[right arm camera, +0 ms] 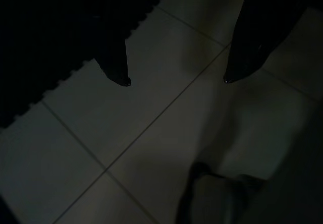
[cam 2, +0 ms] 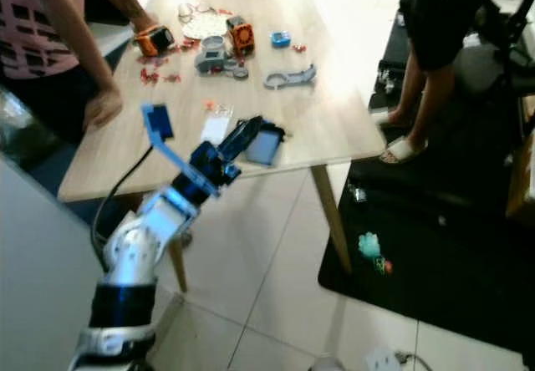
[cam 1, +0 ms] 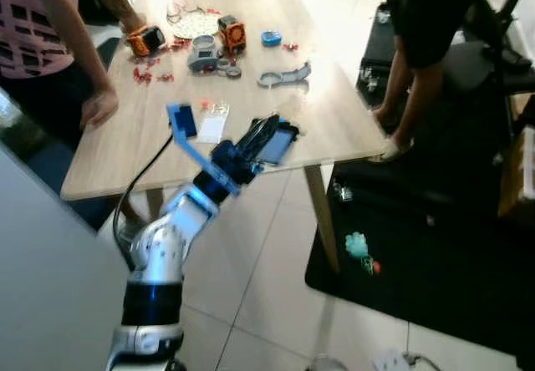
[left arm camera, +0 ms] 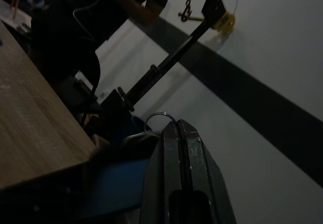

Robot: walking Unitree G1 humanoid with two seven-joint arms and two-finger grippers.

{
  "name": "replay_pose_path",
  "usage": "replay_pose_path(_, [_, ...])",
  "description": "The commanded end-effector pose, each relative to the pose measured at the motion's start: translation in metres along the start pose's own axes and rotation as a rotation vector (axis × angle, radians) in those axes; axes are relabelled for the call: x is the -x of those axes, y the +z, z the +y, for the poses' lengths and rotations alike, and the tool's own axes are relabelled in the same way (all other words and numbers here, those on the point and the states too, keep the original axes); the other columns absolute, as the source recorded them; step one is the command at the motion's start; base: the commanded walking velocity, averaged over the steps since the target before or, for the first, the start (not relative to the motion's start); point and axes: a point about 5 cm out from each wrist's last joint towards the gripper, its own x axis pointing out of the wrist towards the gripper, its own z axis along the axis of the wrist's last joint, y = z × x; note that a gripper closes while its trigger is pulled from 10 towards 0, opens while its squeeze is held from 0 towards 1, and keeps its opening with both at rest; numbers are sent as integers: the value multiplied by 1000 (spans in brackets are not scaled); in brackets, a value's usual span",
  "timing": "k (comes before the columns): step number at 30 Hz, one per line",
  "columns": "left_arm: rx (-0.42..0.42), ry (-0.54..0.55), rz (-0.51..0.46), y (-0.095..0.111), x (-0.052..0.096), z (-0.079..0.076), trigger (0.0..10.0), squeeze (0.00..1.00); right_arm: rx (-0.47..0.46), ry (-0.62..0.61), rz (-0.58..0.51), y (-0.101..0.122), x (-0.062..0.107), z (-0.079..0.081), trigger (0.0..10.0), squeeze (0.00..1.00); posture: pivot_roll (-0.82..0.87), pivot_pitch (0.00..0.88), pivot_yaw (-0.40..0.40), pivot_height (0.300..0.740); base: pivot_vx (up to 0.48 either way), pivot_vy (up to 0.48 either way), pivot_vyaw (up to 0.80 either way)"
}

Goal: Hang keys on a hook

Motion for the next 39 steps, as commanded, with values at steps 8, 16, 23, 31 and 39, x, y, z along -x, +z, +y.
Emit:
replay_pose_path(8, [-6, 21, -12, 3, 4, 4, 10000, 0, -4, 16, -3, -1, 0, 2, 10000, 0, -180, 95, 106, 740, -225, 0, 103])
replay_pose_path(16, [-11, 30, -18, 4, 4, 5, 10000, 0, -13, 24, -8, -1, 0, 2, 10000, 0, -182, 99, 109, 740, 0, 0, 710])
replay_pose_path(23, [-17, 71, -38, 7, 4, 10, 10000, 0, -12, 30, -7, -1, 0, 3, 10000, 0, -183, 104, 112, 740, 0, 0, 725])
replay_pose_path(31, [-27, 99, -55, 10, 4, 14, 10000, 0, -7, 30, -12, -1, 0, 3, 10000, 0, -184, 104, 113, 740, 0, 0, 725])
replay_pose_path(39, [-29, 103, -67, 12, 3, 15, 10000, 0, -4, 30, -16, 0, 0, 2, 10000, 0, -187, 104, 113, 740, 0, 0, 725])
